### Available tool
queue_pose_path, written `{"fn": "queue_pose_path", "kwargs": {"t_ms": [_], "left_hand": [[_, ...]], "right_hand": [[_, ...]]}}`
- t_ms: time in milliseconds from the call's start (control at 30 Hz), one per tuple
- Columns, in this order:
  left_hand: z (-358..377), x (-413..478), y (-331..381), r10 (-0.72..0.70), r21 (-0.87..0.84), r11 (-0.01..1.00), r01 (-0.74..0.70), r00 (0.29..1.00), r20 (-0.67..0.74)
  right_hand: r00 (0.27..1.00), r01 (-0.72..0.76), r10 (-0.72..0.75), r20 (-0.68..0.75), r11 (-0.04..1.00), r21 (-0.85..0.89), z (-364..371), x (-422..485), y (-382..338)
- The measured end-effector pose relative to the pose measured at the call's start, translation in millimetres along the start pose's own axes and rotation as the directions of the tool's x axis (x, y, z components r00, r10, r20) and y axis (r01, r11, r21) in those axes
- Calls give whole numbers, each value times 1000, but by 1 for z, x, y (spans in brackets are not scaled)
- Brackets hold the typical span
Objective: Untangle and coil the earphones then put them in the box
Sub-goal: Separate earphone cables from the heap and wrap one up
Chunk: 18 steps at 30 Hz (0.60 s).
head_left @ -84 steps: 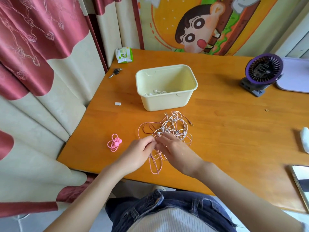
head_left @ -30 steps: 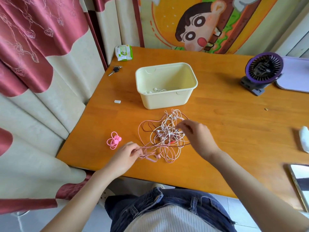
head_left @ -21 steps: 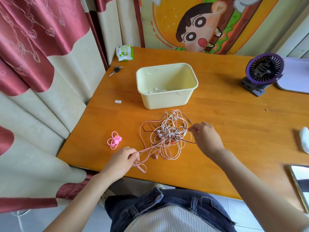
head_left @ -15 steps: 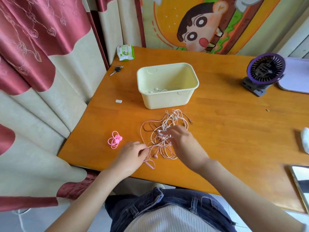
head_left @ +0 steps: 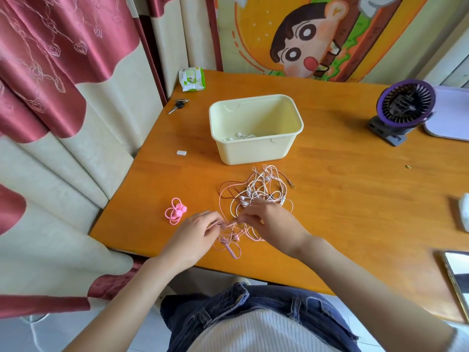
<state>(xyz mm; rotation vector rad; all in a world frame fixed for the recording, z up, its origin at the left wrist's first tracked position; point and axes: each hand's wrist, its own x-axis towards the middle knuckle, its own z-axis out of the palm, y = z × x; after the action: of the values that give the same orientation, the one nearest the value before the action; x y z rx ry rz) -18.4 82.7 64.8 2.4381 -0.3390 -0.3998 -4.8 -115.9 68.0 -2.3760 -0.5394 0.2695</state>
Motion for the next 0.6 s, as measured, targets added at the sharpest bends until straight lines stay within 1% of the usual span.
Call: {"fn": "queue_pose_path", "kwargs": {"t_ms": [133,200,267,333,400,433,500,533,600], "left_hand": [[-2,-5,-8,-84,-188,976,110,986,141],[-4,-6,-9,-138,-280,942,185,974,178],[-5,-7,-9,-167,-393,890,231,967,190],[-6,-10,-9,-177,-475,844,249,966,191],[-5,-12,-9,-197,-512,817,264,963,183],[-5,-13,-9,-215,-543,792,278,960,178],[-5,-14,-10,-236,-617,733,286,958,163],[-5,-16,-12,-230,-626,731,271,962,148],[-5,-20,-15,-204,-599,763,242,970,133]], "right_hand": [[973,-103,96,-210,994,-23,-6,-1,10],[950,-177,165,-266,984,-22,-7,0,15],[924,-238,228,-306,971,6,-8,0,21],[910,-251,247,-332,967,29,-8,0,25],[904,-253,264,-337,964,77,-7,0,26],[898,-265,288,-333,958,114,-7,0,25],[869,-316,380,-317,919,236,-7,2,27],[847,-343,435,-305,887,310,-8,4,28],[815,-372,511,-273,822,431,-8,6,30]]}}
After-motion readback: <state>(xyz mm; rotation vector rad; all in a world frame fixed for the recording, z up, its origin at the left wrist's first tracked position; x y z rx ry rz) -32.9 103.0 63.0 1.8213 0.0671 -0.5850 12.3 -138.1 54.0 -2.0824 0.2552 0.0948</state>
